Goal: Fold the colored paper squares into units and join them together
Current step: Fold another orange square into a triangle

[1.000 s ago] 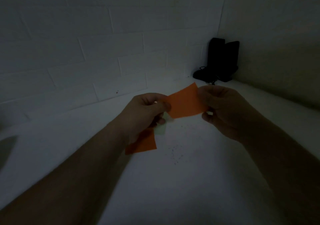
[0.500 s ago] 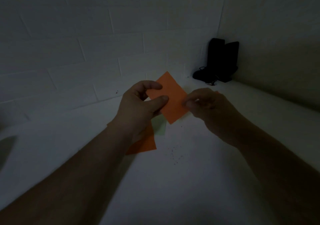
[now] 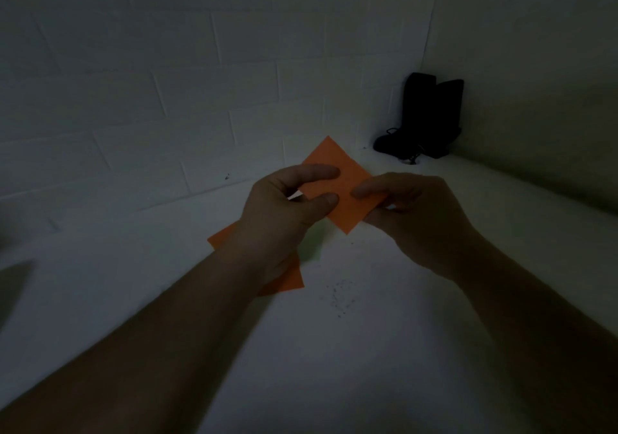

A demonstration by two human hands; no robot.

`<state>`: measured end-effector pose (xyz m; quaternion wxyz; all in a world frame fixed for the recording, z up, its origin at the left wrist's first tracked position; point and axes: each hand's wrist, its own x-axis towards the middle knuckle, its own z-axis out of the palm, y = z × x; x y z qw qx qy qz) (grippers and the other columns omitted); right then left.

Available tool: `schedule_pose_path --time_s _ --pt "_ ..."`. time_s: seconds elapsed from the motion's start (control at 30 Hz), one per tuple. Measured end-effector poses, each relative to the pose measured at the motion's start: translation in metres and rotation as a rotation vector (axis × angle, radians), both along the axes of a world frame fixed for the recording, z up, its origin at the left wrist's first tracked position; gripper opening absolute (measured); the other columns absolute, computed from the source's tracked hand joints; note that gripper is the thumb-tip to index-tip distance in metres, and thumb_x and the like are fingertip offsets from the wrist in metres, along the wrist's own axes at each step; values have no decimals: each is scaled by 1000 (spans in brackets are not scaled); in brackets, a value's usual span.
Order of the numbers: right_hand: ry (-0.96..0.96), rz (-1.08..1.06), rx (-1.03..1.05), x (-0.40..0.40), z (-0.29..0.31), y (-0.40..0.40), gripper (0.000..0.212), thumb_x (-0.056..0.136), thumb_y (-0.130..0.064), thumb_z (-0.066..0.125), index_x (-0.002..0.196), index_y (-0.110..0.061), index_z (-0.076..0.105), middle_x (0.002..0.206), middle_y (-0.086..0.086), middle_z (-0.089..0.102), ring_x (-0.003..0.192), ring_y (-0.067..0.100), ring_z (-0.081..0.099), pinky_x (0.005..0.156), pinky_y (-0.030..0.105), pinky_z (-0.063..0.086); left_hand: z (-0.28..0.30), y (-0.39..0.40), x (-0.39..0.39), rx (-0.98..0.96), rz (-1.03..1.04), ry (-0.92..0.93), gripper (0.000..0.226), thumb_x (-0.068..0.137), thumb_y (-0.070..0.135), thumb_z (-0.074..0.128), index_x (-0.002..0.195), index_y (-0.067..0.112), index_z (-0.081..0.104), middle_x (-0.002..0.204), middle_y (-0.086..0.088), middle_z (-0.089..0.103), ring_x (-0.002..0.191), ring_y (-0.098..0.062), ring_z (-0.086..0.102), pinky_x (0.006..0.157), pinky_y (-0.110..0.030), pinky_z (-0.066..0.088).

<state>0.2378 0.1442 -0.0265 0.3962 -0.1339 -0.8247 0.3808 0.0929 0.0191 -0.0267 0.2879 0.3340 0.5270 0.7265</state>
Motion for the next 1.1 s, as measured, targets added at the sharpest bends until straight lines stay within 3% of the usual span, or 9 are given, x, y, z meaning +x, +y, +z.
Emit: schedule_pose_path --time_s 0.2,0.33,0.5,0.6,0.7,0.8,0.87,0.97,1.1 --pt "-24 -3 -42 1 3 -2 22 73 -15 86 83 -30 74 91 -9 75 84 13 71 80 27 58 2 -1 3 4 -103 -99 39 84 -17 68 115 6 74 116 -18 74 101 -27 74 86 -31 61" --pt "-11 -5 -45 1 2 -2 20 72 -11 87 80 -23 75 87 -11 75 82 4 71 75 16 54 4 -2 4 -9 -113 -152 37 85 -18 65 111 6 75 113 -18 76 96 -26 76 78 -26 61" --pt "-17 -29 -35 2 2 4 19 68 -16 89 81 -24 77 87 -13 75 84 5 71 79 21 55 5 -2 4 -28 -71 -101 32 85 -18 66 104 6 77 109 -19 76 98 -31 76 83 -30 62" --pt "-43 -21 1 4 2 3 27 62 -35 87 84 -27 75 94 -11 75 89 8 72 86 34 59 3 -2 4 -27 -49 -65 30 84 -15 70 99 9 78 103 -14 79 97 -31 76 85 -35 63" --pt "-48 -10 44 5 3 0 34 59 -45 84 86 -28 74 95 -13 74 89 7 71 83 31 59 1 -2 3 -15 -34 -32 30 81 -15 74 96 12 79 107 -13 78 99 -31 76 91 -40 61" --pt "-15 28 -17 5 5 1 27 62 -30 87 84 -24 74 91 -13 74 88 5 71 80 21 56 4 -3 5 -15 -48 -19 29 80 -14 75 94 12 78 108 -16 76 98 -33 76 88 -39 62" --pt "-30 56 -78 7 7 3 22 65 -17 89 81 -23 76 91 -10 76 90 8 72 85 26 55 6 -6 4 -36 -79 -20 29 85 -14 68 96 11 77 107 -19 76 94 -33 75 84 -39 63" --pt "-83 120 -178 12 11 5 25 60 -22 86 83 -16 77 93 -2 77 92 12 72 89 32 57 9 -10 -2 -86 -167 26 34 90 -12 56 100 13 76 105 -15 75 90 -29 72 76 -38 63" --pt "-229 218 -123 13 14 2 20 63 -16 87 80 -14 76 92 -4 77 92 10 73 86 27 56 7 -12 -13 -87 -153 242 29 82 6 71 102 26 79 98 -10 73 84 -23 68 73 -35 56"
